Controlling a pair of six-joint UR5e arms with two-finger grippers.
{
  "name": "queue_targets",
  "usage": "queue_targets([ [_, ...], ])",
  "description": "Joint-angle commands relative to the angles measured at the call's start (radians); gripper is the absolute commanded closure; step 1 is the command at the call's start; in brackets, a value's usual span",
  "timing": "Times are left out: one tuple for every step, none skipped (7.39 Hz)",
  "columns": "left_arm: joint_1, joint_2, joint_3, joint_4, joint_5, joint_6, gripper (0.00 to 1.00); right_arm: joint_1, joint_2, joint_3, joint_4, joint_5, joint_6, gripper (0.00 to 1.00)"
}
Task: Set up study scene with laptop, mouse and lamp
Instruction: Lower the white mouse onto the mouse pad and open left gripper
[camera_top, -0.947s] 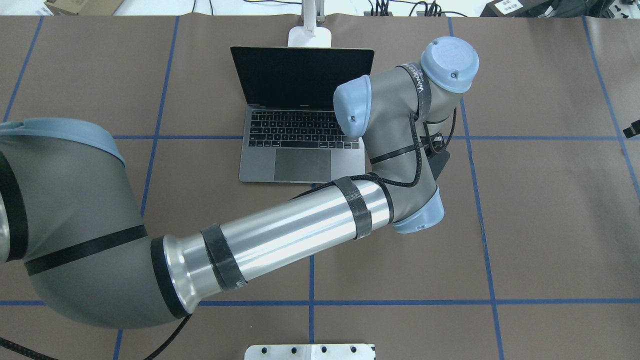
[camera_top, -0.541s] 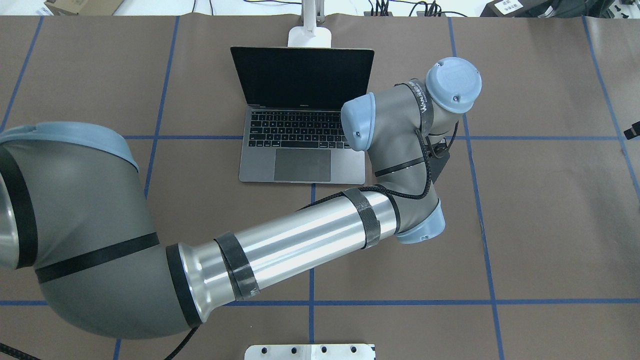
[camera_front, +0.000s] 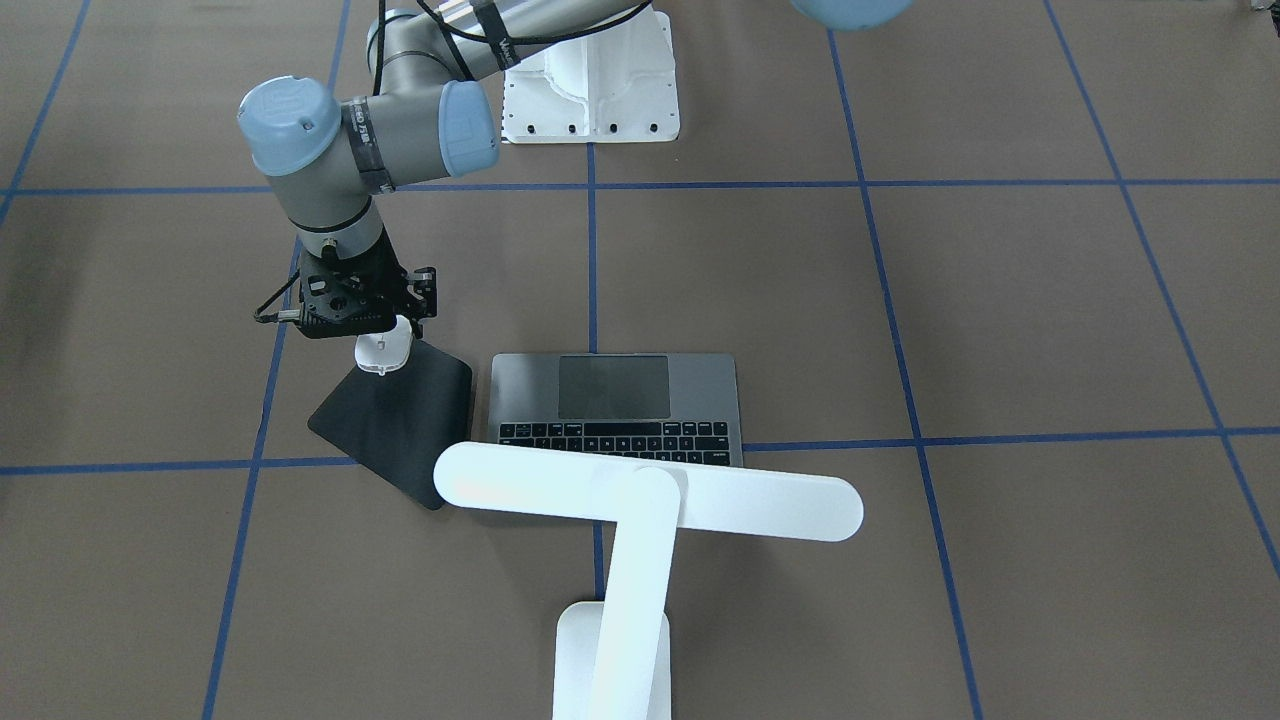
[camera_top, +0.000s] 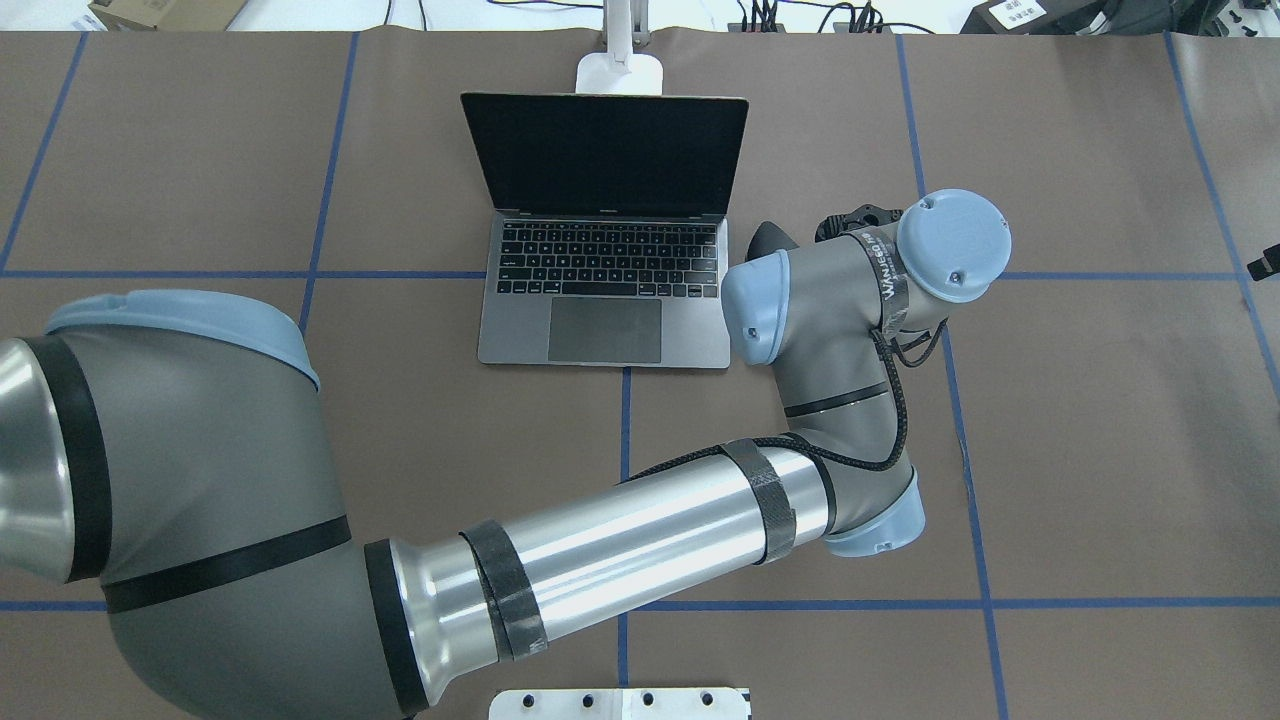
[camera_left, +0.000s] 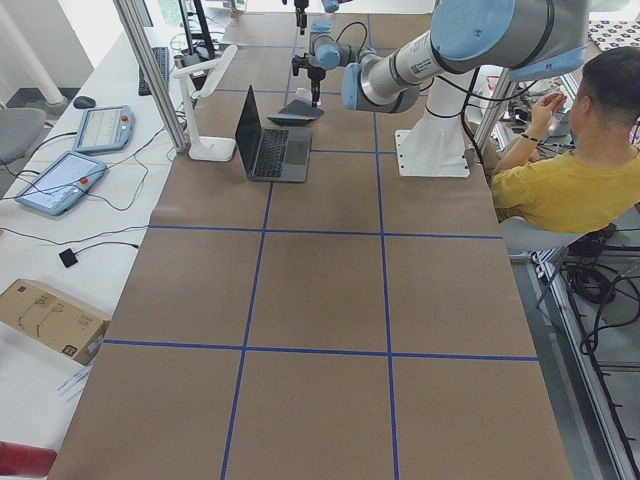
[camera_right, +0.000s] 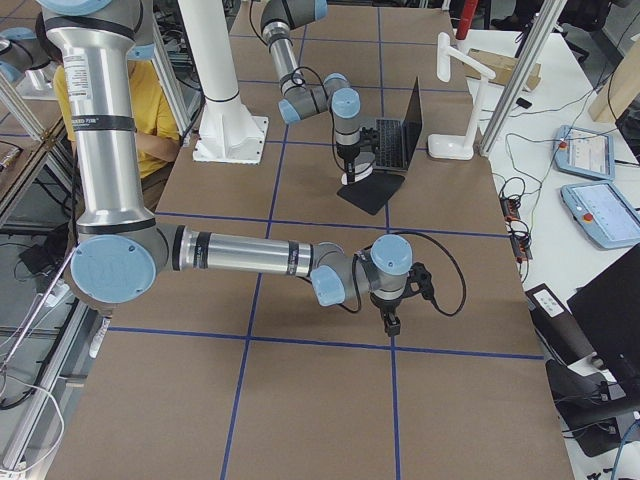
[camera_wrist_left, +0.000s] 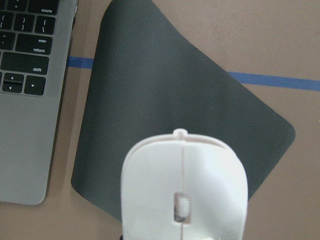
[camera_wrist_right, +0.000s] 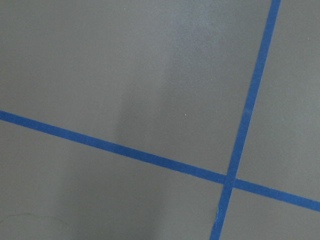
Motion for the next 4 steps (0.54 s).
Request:
queue_targets([
  [0.003,-0.002,0.018,-0.035,0.033,-0.017,0.46,0.0,0.0,0.0,0.0,0.001,0.0,0.0],
  [0.001,-0.002,0.023,-0.042,0.042,-0.022,0.46,0.001,0.0,0.0,0.0,0.001,0.0,0.0],
  [0.001,-0.001,0.03,-0.058,0.057,-0.028,0.42,0.001,0.0,0.0,0.0,0.001,0.0,0.0],
  [0.001,-0.001,0.045,-0.076,0.064,-0.03,0.39,0.0,0.0,0.0,0.0,0.001,0.0,0.0],
])
